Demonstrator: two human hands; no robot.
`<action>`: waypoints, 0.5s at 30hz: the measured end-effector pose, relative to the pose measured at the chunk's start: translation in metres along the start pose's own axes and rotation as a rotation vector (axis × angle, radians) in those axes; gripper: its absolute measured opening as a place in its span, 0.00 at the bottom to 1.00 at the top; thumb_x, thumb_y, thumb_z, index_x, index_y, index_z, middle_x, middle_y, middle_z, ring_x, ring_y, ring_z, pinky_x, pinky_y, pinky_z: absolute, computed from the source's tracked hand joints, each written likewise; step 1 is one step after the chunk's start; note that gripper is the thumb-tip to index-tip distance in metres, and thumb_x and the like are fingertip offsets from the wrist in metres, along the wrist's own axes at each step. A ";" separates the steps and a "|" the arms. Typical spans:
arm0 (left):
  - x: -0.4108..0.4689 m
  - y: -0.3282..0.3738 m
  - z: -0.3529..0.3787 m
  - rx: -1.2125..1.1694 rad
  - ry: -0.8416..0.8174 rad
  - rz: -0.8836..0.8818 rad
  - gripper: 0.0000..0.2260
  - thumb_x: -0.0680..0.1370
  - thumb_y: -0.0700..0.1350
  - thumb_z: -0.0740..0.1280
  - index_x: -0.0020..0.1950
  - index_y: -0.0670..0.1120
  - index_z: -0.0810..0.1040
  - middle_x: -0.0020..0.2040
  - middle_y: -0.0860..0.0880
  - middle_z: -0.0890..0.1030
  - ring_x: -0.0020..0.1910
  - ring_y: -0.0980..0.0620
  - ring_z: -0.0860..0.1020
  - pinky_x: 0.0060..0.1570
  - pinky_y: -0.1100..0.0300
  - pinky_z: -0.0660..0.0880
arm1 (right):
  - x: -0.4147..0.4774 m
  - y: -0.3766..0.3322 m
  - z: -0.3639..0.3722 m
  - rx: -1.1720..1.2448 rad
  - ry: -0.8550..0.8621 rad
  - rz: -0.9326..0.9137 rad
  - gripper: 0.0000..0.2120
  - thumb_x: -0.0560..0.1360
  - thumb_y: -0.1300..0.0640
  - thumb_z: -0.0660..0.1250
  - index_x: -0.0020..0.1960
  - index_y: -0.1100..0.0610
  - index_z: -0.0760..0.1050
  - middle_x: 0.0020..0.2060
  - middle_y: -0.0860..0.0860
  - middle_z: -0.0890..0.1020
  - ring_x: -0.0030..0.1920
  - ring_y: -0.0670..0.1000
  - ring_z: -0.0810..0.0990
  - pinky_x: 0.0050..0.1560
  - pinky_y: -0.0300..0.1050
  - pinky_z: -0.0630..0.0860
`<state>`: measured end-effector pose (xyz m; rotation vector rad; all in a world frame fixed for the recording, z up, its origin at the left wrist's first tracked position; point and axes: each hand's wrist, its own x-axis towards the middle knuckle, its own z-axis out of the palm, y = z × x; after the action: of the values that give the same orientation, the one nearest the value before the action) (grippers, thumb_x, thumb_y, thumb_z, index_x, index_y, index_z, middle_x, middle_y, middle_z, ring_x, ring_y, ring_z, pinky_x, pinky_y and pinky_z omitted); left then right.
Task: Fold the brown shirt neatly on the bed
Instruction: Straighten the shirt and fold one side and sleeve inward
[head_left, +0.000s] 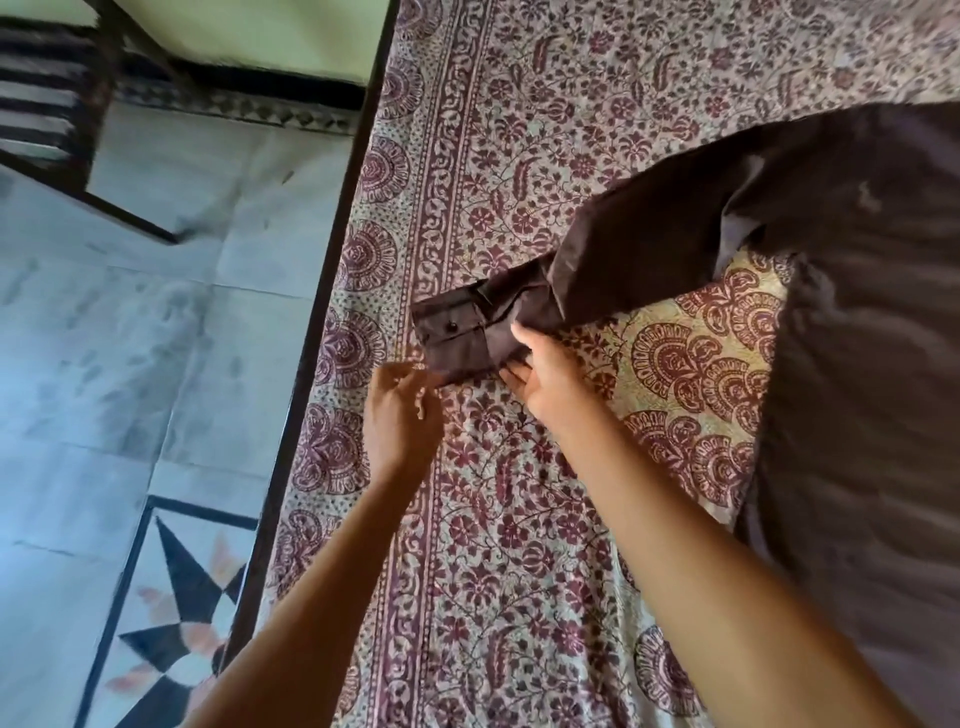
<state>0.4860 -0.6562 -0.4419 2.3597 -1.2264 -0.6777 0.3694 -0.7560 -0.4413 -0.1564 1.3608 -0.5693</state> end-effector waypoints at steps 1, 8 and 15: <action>0.006 0.002 -0.001 -0.115 0.042 -0.109 0.09 0.77 0.41 0.65 0.55 0.47 0.80 0.55 0.47 0.74 0.46 0.56 0.72 0.43 0.59 0.76 | 0.005 0.003 0.004 0.043 0.018 -0.015 0.11 0.75 0.59 0.66 0.57 0.57 0.72 0.58 0.55 0.77 0.49 0.51 0.77 0.42 0.41 0.75; 0.065 0.028 0.000 -0.739 -0.135 -0.641 0.22 0.76 0.54 0.65 0.62 0.38 0.70 0.55 0.42 0.79 0.47 0.49 0.79 0.40 0.58 0.78 | 0.009 0.010 0.007 0.332 -0.189 -0.032 0.09 0.76 0.63 0.54 0.44 0.57 0.73 0.30 0.51 0.82 0.40 0.51 0.78 0.43 0.45 0.72; 0.108 0.045 -0.028 -1.184 -0.407 -0.736 0.08 0.77 0.48 0.65 0.52 0.45 0.72 0.49 0.48 0.78 0.42 0.52 0.76 0.33 0.60 0.76 | 0.009 -0.019 0.045 0.415 -0.284 -0.099 0.11 0.77 0.62 0.55 0.47 0.61 0.76 0.35 0.54 0.83 0.37 0.51 0.82 0.42 0.43 0.77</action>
<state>0.5271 -0.7674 -0.4198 1.5533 0.1252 -1.5922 0.4077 -0.7859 -0.4313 0.0334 0.9410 -0.8658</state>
